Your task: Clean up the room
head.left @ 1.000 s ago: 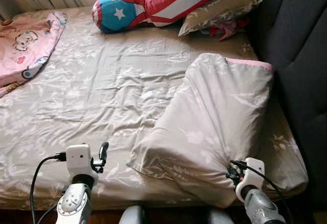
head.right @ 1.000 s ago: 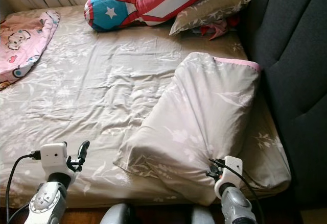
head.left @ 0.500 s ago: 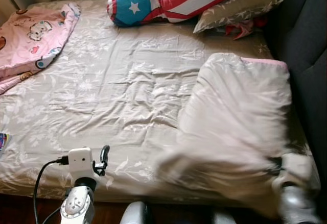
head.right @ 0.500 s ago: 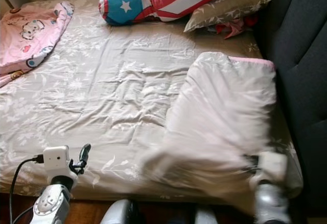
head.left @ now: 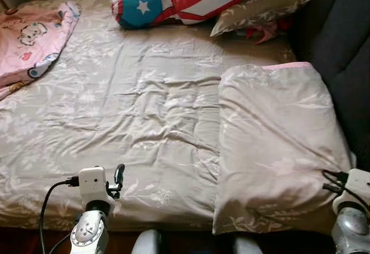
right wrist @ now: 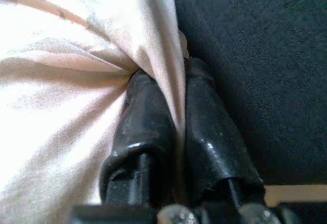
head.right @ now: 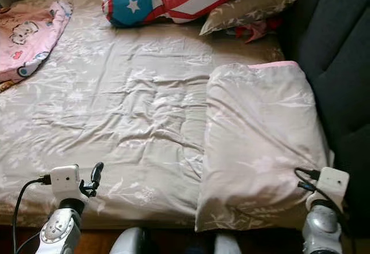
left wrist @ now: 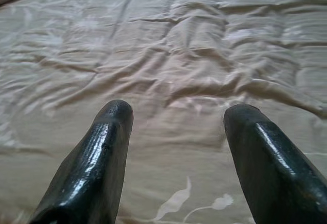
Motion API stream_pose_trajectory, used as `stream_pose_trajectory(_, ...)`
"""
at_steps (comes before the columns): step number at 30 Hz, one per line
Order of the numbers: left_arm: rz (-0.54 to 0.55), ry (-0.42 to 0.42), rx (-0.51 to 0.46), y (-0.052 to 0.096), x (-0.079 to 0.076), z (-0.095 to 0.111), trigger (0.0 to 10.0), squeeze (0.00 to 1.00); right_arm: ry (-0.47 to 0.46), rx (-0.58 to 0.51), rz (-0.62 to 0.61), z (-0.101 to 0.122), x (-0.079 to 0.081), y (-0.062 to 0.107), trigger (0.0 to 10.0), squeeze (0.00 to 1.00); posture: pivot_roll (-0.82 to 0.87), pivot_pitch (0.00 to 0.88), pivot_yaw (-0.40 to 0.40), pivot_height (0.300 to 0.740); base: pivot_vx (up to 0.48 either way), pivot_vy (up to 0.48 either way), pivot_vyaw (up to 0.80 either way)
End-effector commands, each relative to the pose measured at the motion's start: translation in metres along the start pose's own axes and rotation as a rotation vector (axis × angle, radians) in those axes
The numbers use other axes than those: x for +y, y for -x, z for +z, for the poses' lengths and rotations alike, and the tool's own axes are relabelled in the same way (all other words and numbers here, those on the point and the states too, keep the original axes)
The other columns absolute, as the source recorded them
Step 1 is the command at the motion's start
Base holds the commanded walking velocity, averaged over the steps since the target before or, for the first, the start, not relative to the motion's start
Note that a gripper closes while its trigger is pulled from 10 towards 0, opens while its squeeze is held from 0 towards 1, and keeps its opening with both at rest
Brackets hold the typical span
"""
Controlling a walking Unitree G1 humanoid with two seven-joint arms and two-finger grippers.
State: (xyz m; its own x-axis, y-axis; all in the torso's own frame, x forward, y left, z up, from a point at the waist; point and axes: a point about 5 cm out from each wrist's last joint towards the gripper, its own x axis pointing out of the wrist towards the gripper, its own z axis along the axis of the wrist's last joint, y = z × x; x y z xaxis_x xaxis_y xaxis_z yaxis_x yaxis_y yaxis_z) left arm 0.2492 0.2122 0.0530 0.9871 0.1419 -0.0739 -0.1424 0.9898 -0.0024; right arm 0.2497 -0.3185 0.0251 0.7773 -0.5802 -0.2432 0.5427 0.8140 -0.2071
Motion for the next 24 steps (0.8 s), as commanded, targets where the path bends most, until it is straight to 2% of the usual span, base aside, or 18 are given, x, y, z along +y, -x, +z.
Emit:
stream_pose_trajectory(1,0.015,-0.024,0.034,0.006,0.005,-0.01,10.0,0.0,0.021,-0.049,-0.004,0.001,0.0,0.004,10.0,1.0,-0.15,0.164,0.018,0.663,0.0,0.0,0.0)
stream_pose_trajectory(2,0.016,-0.019,0.041,0.007,0.004,-0.012,10.0,0.0,0.09,-0.1,0.003,0.007,0.003,0.003,10.0,1.0,-0.15,0.161,0.016,0.663,0.0,0.0,0.0)
stream_pose_trajectory(3,0.017,-0.016,0.045,0.007,0.004,-0.014,10.0,0.0,0.12,-0.123,0.011,0.01,0.005,0.003,10.0,0.0,-0.15,0.161,0.016,0.663,0.0,0.0,0.0)
stream_pose_trajectory(4,0.027,-0.002,0.057,0.009,0.004,-0.017,10.0,0.0,0.06,-0.138,0.049,0.013,0.012,0.004,10.0,0.0,-0.16,0.155,0.012,0.663,0.0,0.0,0.0)
stream_pose_trajectory(7,0.044,0.011,0.096,0.011,0.005,-0.028,10.0,0.0,0.048,-0.152,0.142,0.014,0.028,0.007,10.0,0.0,-0.16,0.134,0.017,0.663,0.0,0.0,0.0)
stream_pose_trajectory(9,0.044,0.011,0.101,0.012,0.005,-0.03,10.0,0.0,0.044,-0.151,0.148,0.013,0.029,0.007,10.0,0.0,-0.17,0.131,0.016,0.663,0.0,0.0,0.0)
stream_pose_trajectory(10,0.047,0.011,0.121,0.012,0.007,-0.034,10.0,0.0,-0.019,-0.089,0.21,0.004,0.041,0.012,10.0,0.0,-0.17,0.106,0.015,0.663,0.0,0.0,0.0)
stream_pose_trajectory(12,0.06,0.015,0.149,0.012,0.01,-0.041,10.0,0.0,-0.055,-0.019,0.302,-0.009,0.055,0.019,10.0,0.0,-0.17,0.091,0.013,0.663,0.0,0.0,0.0)
stream_pose_trajectory(14,0.068,0.02,0.173,0.012,0.011,-0.046,10.0,0.0,-0.07,0.039,0.35,-0.021,0.062,0.026,10.0,0.0,-0.17,0.073,0.01,0.663,0.0,0.0,0.0)
stream_pose_trajectory(15,0.067,0.027,0.206,0.014,0.012,-0.054,10.0,0.0,-0.104,0.127,0.388,-0.037,0.069,0.035,10.0,0.0,-0.18,0.058,0.01,0.663,0.0,0.0,0.0)
stream_pose_trajectory(18,0.046,0.028,0.301,0.023,0.011,-0.074,10.0,0.0,-0.084,0.233,0.424,-0.062,0.073,0.051,10.0,0.0,-0.19,0.021,0.014,0.663,0.0,0.0,0.0)
stream_pose_trajectory(19,0.043,0.012,0.362,0.031,0.012,-0.087,10.0,0.0,-0.057,0.292,0.451,-0.077,0.074,0.062,10.0,0.0,-0.19,0.004,0.015,0.663,0.0,0.0,0.0)
stream_pose_trajectory(20,0.043,0.012,0.362,0.031,0.012,-0.087,10.0,0.0,-0.057,0.292,0.451,-0.077,0.074,0.062,10.0,0.0,-0.19,0.004,0.015,0.663,0.0,0.0,0.0)
stream_pose_trajectory(22,0.034,0.009,0.472,0.042,0.014,-0.105,10.0,0.0,-0.03,0.385,0.438,-0.097,0.069,0.076,10.0,0.0,-0.2,0.0,0.02,0.663,0.0,0.0,0.0)
stream_pose_trajectory(23,0.034,0.009,0.472,0.042,0.014,-0.105,10.0,0.0,-0.03,0.385,0.438,-0.097,0.069,0.076,10.0,0.0,-0.2,0.0,0.02,0.663,0.0,0.0,0.0)
stream_pose_trajectory(24,0.025,0.012,0.543,0.049,0.013,-0.115,10.0,0.0,-0.027,0.446,0.426,-0.109,0.064,0.084,10.0,0.0,-0.2,0.0,0.024,0.663,0.0,0.0,0.0)
